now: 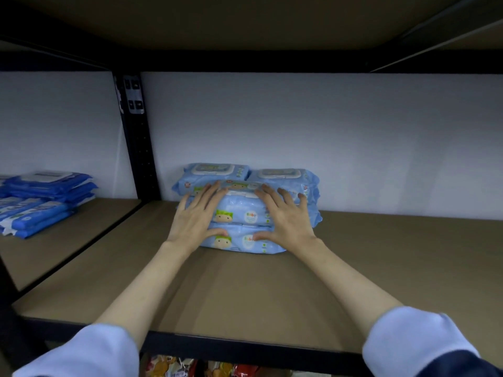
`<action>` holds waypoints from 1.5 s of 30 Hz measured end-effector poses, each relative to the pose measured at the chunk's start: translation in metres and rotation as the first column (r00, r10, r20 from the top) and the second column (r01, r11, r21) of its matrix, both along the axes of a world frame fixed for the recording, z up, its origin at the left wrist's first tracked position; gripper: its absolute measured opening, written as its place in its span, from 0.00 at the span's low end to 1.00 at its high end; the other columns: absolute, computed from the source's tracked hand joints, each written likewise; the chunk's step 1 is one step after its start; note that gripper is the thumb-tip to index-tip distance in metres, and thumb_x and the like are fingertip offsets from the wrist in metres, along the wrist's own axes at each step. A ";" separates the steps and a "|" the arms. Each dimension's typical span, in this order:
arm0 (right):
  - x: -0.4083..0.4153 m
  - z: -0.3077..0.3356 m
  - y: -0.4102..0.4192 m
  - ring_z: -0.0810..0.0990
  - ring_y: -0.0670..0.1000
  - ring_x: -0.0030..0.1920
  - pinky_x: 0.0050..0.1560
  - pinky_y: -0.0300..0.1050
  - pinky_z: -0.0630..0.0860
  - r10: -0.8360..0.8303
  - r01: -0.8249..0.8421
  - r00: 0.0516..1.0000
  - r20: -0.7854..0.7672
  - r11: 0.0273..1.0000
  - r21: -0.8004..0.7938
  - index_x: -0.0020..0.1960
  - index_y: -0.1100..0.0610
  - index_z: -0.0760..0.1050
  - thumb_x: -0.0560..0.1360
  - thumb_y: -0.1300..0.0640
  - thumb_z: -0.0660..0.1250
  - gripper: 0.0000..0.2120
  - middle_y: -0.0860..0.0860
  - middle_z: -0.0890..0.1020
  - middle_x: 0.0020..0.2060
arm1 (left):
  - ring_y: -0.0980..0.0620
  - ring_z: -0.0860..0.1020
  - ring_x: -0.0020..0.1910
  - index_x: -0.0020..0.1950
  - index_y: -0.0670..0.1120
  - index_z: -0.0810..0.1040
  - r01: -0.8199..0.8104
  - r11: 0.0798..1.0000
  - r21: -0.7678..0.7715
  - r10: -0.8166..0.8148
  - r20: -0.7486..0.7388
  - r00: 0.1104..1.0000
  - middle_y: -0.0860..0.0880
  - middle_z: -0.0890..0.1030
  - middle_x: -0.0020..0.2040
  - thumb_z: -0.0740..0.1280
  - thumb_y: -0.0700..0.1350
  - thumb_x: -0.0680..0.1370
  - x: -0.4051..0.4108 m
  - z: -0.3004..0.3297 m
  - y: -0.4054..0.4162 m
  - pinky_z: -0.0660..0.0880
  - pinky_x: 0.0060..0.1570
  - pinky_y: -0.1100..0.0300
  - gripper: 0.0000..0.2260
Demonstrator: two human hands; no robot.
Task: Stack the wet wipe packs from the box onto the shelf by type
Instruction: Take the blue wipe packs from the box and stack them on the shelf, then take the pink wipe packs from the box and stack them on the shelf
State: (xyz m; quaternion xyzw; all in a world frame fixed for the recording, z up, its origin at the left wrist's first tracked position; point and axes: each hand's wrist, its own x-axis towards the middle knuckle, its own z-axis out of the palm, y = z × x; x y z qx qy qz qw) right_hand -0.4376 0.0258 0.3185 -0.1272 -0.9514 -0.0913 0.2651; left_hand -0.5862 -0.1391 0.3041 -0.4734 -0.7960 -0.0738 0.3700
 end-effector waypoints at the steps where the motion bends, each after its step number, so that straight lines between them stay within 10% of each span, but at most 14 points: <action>1: 0.001 0.000 -0.001 0.57 0.57 0.74 0.69 0.64 0.53 -0.004 0.004 1.000 0.022 1.000 -0.014 0.76 0.52 0.52 0.66 0.37 0.70 0.47 0.50 0.56 0.76 | 0.47 0.77 0.61 0.68 0.46 0.64 -0.008 1.000 0.007 0.009 -0.010 1.000 0.45 0.75 0.66 0.72 0.66 0.57 0.001 0.001 0.000 0.61 0.60 0.52 0.46; 7: 0.040 0.004 -0.013 0.47 0.56 0.76 0.71 0.60 0.51 -0.090 0.097 0.991 0.104 0.993 -0.062 0.77 0.49 0.44 0.71 0.40 0.67 0.45 0.53 0.46 0.77 | 0.44 0.75 0.62 0.68 0.45 0.69 -0.057 0.998 -0.026 0.058 0.032 0.998 0.44 0.75 0.65 0.79 0.57 0.57 0.045 0.008 -0.009 0.71 0.58 0.45 0.43; 13: 0.137 -0.015 -0.039 0.76 0.64 0.59 0.51 0.57 0.74 -0.062 0.049 0.986 -0.152 0.995 -0.082 0.62 0.57 0.75 0.58 0.50 0.79 0.34 0.61 0.77 0.60 | 0.45 0.75 0.61 0.66 0.47 0.71 0.158 0.984 0.079 -0.174 0.275 0.946 0.46 0.78 0.60 0.63 0.55 0.74 0.161 -0.001 -0.021 0.68 0.55 0.51 0.22; 20: 0.280 -0.084 -0.066 0.75 0.60 0.59 0.51 0.53 0.73 -0.061 -0.008 0.951 -0.305 0.976 -0.220 0.58 0.57 0.77 0.71 0.55 0.67 0.16 0.56 0.78 0.58 | 0.49 0.76 0.55 0.61 0.47 0.74 0.365 0.900 0.240 -0.437 0.470 0.767 0.50 0.79 0.55 0.59 0.52 0.76 0.306 -0.083 -0.035 0.72 0.52 0.53 0.17; 28: 0.380 -0.232 -0.081 0.74 0.62 0.55 0.53 0.54 0.72 -0.227 0.268 0.963 0.143 0.797 -0.541 0.58 0.60 0.75 0.73 0.59 0.67 0.15 0.59 0.78 0.54 | 0.48 0.75 0.59 0.63 0.46 0.71 0.259 0.962 -0.091 -0.002 0.942 0.336 0.47 0.77 0.59 0.64 0.44 0.77 0.386 -0.243 -0.052 0.72 0.57 0.54 0.15; 33: 0.412 -0.311 -0.092 0.73 0.59 0.60 0.57 0.48 0.71 -0.207 0.525 0.825 0.525 0.621 -0.581 0.65 0.55 0.71 0.76 0.55 0.63 0.18 0.57 0.75 0.60 | 0.47 0.76 0.48 0.63 0.41 0.71 0.137 0.944 -0.299 0.292 0.954 0.075 0.43 0.77 0.55 0.65 0.40 0.77 0.409 -0.327 -0.097 0.73 0.49 0.58 0.15; 45: 0.433 -0.398 -0.083 0.75 0.61 0.60 0.56 0.47 0.74 -0.114 0.706 0.696 0.709 0.289 -0.647 0.66 0.57 0.67 0.74 0.57 0.65 0.22 0.61 0.76 0.61 | 0.48 0.74 0.48 0.63 0.39 0.71 0.005 0.934 -0.357 0.354 0.926 -0.132 0.41 0.76 0.50 0.65 0.36 0.76 0.413 -0.411 -0.108 0.69 0.35 0.69 0.16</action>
